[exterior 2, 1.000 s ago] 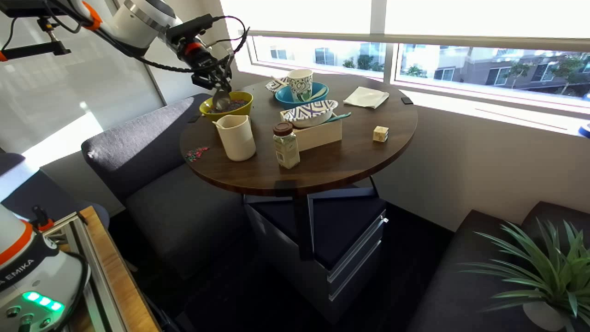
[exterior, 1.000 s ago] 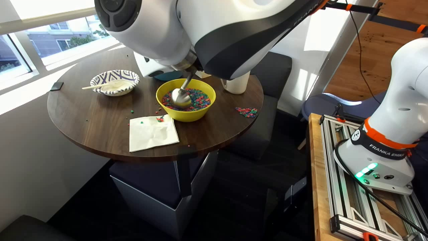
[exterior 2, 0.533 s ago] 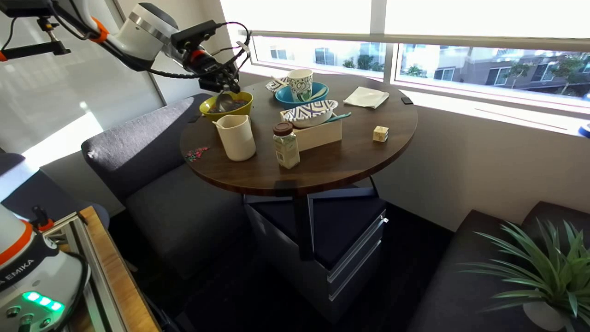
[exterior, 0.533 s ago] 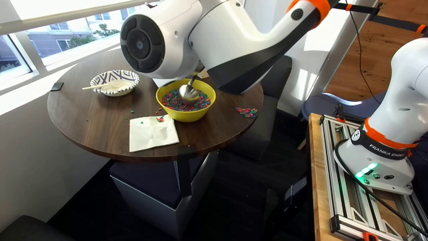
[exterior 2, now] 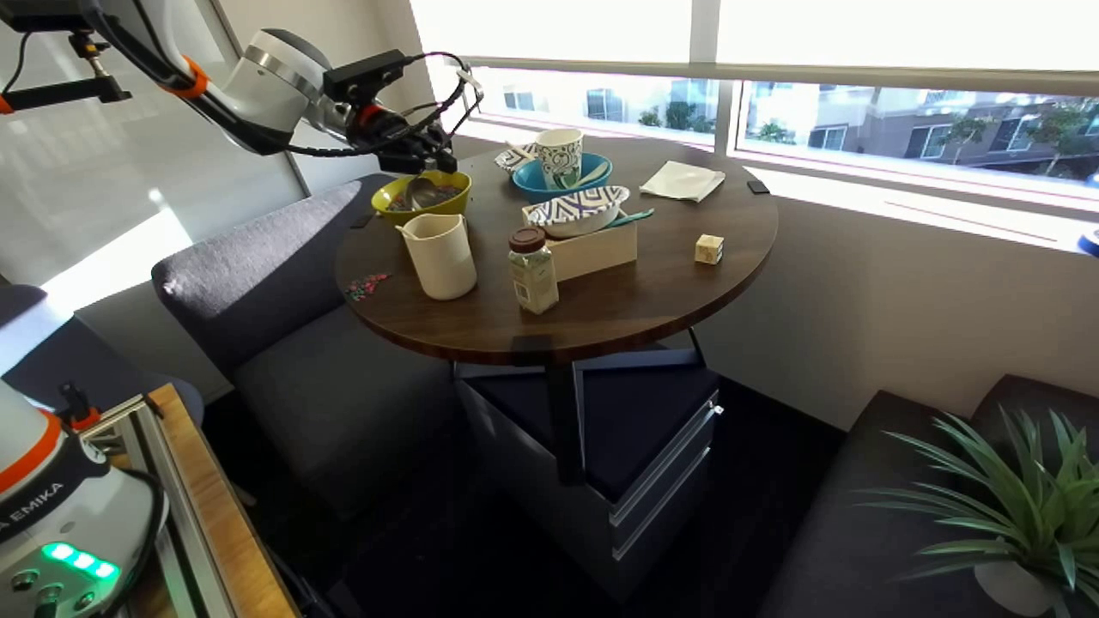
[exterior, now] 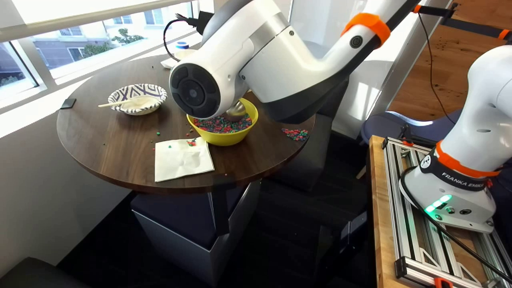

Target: Use the silver ladle to stir the contents in the yellow bowl

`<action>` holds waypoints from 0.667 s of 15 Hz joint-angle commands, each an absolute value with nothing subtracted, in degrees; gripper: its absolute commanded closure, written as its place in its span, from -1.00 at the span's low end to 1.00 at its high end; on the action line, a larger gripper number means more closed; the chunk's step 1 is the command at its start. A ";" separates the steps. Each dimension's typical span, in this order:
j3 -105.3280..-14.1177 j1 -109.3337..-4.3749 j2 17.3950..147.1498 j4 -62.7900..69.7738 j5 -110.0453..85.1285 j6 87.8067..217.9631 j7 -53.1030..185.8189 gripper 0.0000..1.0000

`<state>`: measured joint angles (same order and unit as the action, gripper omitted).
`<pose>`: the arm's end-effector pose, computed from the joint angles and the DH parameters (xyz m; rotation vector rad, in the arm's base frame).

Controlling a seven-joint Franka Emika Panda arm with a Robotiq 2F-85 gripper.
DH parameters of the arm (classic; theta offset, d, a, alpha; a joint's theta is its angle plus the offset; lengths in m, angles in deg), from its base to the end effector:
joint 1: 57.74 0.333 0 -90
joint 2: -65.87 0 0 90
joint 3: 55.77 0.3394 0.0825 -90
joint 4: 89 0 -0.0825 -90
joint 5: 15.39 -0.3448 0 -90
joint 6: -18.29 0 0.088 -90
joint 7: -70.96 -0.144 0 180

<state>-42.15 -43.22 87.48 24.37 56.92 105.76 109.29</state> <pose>0.5358 0.1164 0.3362 1.2669 1.4660 -0.8784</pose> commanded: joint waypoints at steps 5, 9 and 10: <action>-39.79 -42.26 87.55 24.49 55.62 105.55 110.82 0.95; -38.57 -42.50 87.62 23.04 50.76 106.64 112.04 0.95; -38.57 -42.45 87.73 23.01 50.41 106.66 111.46 0.95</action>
<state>-39.14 -42.45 87.43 23.64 53.03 105.85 111.01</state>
